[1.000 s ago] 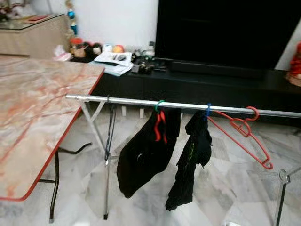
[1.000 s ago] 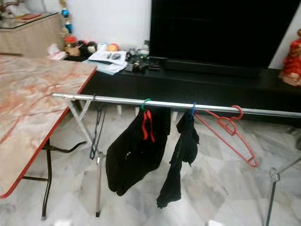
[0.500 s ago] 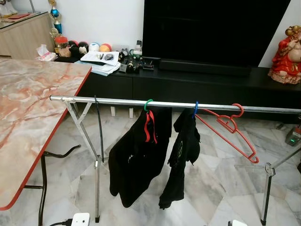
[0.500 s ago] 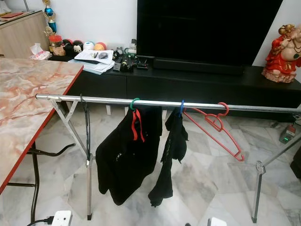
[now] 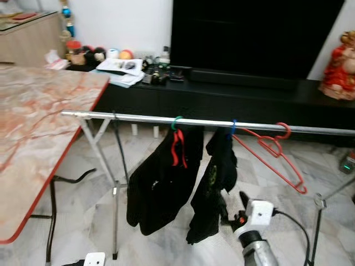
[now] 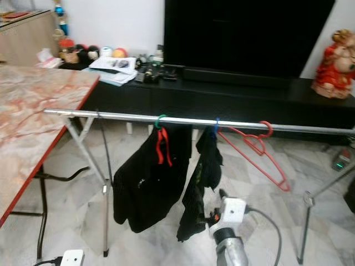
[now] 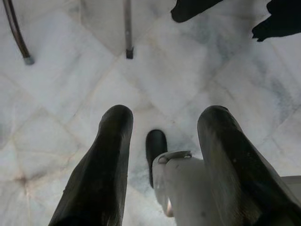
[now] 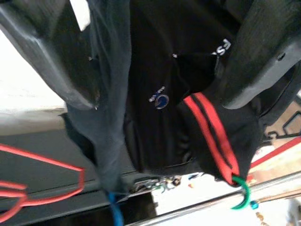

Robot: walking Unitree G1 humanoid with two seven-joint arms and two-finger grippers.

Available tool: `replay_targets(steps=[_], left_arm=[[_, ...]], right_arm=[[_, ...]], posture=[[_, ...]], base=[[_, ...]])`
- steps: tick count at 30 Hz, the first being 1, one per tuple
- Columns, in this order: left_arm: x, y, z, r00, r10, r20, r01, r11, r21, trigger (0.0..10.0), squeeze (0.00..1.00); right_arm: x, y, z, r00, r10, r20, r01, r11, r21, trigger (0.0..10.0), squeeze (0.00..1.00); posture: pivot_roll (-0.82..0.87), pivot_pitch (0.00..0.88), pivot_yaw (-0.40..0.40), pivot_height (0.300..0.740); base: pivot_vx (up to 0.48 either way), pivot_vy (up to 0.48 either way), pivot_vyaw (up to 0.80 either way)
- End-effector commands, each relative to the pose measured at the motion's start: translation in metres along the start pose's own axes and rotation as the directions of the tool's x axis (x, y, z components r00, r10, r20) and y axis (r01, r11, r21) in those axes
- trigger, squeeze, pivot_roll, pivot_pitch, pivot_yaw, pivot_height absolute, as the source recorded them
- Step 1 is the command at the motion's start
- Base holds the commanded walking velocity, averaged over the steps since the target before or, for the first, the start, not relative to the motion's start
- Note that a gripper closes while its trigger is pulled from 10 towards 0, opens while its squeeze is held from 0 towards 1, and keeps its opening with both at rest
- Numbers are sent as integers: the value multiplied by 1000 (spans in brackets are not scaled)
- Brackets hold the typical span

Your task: Hang hanger

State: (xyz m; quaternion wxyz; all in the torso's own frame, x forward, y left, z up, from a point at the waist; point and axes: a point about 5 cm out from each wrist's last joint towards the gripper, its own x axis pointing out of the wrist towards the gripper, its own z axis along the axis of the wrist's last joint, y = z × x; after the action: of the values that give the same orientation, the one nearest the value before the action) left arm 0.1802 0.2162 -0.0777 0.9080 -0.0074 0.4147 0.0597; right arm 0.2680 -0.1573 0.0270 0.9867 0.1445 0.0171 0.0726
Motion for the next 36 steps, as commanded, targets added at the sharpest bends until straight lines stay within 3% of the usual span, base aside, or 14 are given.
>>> replay_targets(steps=[1,13,29,36], left_arm=[[0,-2,-2,1000,-3,7,4,1000,-11,10000,0],[-2,-3,-5,1000,-18,6,18,1000,-6,10000,0],[-2,-1,-5,1000,-26,-1,26,1000,14,10000,0],[-5,14,-14,999,0,-44,0,1000,6,10000,0]], right_arm=[[-2,-1,2,1000,-19,15,19,1000,15,10000,0],[-6,-5,8,994,-106,8,105,993,47,10000,0],[2,-6,13,990,-141,-18,141,989,43,10000,0],[3,-6,15,989,-145,-27,146,988,39,10000,0]], posture=[[60,0,-76,740],[62,0,-74,740],[66,0,-74,740],[66,0,-76,740]], base=[[0,0,0],[0,163,0],[374,0,0],[275,0,0]])
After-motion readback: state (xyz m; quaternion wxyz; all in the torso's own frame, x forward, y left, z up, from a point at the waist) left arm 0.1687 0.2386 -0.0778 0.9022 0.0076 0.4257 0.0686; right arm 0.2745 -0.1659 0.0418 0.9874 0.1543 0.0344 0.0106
